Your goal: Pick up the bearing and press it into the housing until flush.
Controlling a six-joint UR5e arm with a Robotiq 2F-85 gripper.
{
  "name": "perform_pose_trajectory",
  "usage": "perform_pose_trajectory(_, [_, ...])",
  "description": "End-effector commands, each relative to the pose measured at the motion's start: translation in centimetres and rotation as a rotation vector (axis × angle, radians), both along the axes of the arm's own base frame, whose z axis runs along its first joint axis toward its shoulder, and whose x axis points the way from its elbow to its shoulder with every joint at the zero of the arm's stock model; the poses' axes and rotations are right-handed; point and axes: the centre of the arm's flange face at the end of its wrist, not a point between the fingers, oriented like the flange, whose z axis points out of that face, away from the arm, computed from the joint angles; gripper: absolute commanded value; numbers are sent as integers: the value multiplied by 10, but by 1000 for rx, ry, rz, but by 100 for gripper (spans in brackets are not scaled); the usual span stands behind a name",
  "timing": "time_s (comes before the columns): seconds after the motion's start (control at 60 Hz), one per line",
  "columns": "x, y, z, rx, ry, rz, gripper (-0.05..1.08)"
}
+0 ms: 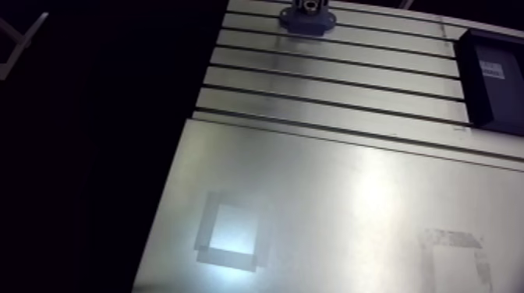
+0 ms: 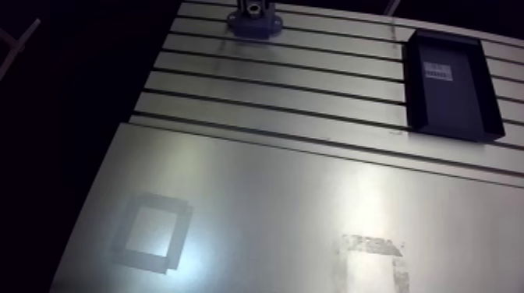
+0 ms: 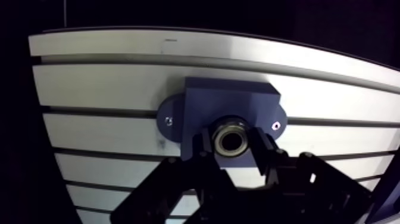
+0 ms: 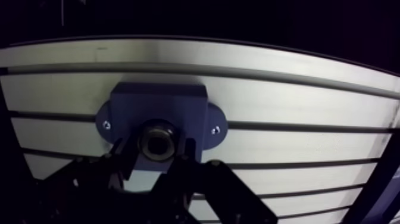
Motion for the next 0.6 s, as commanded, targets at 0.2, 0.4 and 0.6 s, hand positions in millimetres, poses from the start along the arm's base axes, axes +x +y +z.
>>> perform_pose_trajectory(0.2, [0, 0, -2, 0, -2, 0, 63])
perform_pose_trajectory(0.4, [0, 0, -1, 0, -1, -2, 63])
perform_pose_trajectory(0.6, [0, 1, 0, 0, -1, -3, 63])
